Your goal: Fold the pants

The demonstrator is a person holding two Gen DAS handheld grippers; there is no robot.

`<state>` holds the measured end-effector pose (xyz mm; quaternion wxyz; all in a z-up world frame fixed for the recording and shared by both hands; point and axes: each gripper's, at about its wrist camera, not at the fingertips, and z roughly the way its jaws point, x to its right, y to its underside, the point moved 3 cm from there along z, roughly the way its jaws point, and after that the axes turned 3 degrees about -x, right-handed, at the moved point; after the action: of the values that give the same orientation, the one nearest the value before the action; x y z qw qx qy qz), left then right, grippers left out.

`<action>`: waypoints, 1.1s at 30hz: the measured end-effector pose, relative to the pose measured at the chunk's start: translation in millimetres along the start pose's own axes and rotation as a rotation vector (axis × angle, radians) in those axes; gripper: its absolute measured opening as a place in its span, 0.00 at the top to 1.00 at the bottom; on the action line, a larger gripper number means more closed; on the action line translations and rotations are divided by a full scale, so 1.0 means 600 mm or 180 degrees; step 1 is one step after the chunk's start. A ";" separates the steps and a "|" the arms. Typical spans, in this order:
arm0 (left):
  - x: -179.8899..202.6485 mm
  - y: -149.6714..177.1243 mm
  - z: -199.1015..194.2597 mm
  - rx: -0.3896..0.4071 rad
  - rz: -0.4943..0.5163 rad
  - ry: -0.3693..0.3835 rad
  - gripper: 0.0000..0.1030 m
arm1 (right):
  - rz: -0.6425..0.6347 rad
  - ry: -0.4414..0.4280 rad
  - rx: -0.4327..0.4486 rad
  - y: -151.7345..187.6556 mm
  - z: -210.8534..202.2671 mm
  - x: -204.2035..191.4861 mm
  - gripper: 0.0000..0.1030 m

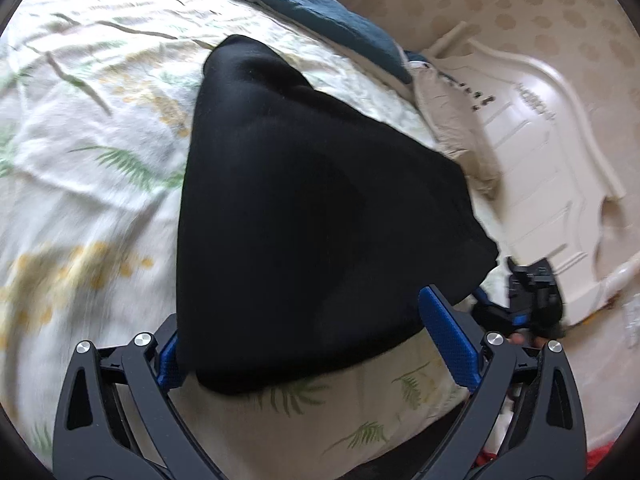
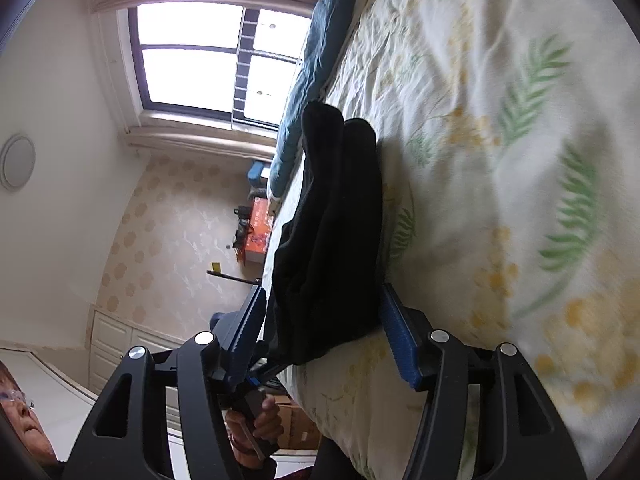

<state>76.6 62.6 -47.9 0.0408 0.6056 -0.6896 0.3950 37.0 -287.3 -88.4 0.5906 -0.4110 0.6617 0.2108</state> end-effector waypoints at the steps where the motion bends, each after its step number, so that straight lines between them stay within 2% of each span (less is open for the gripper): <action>1: 0.004 0.005 -0.003 0.0018 0.0006 -0.0099 0.04 | 0.0003 0.0000 0.0021 0.002 -0.005 0.001 0.44; 5: 0.019 0.022 -0.017 0.0131 0.0017 -0.0529 0.04 | -0.0027 0.0136 0.0124 0.017 -0.027 0.001 0.42; 8: 0.027 0.032 -0.025 0.0202 0.0005 -0.0760 0.04 | -0.0181 0.0453 0.0176 0.031 -0.027 -0.016 0.36; 11: 0.038 0.041 -0.034 0.0284 0.0084 -0.1031 0.04 | -0.0425 0.0961 0.0243 0.048 -0.019 -0.042 0.27; 13: 0.047 0.046 -0.045 0.0361 0.0157 -0.1129 0.04 | -0.0602 0.1436 0.0297 0.061 -0.010 -0.056 0.25; 15: 0.050 0.053 -0.051 0.0385 0.0164 -0.1132 0.04 | -0.0823 0.1810 0.0308 0.076 0.008 -0.068 0.25; 19: 0.050 0.061 -0.054 0.0380 0.0134 -0.1149 0.04 | -0.1170 0.2318 0.0350 0.100 0.036 -0.083 0.24; 27: 0.063 0.075 -0.065 0.0451 0.0281 -0.1380 0.04 | -0.1517 0.2625 0.0357 0.123 0.059 -0.104 0.24; 33: 0.074 0.077 -0.072 0.0549 0.0407 -0.1489 0.04 | -0.1584 0.2645 0.0330 0.138 0.075 -0.119 0.23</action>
<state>6.3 50.3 -17.5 -0.1966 0.6369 -0.6810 0.3033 -3.7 -184.2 -46.8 0.3286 -0.5761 0.7328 -0.1519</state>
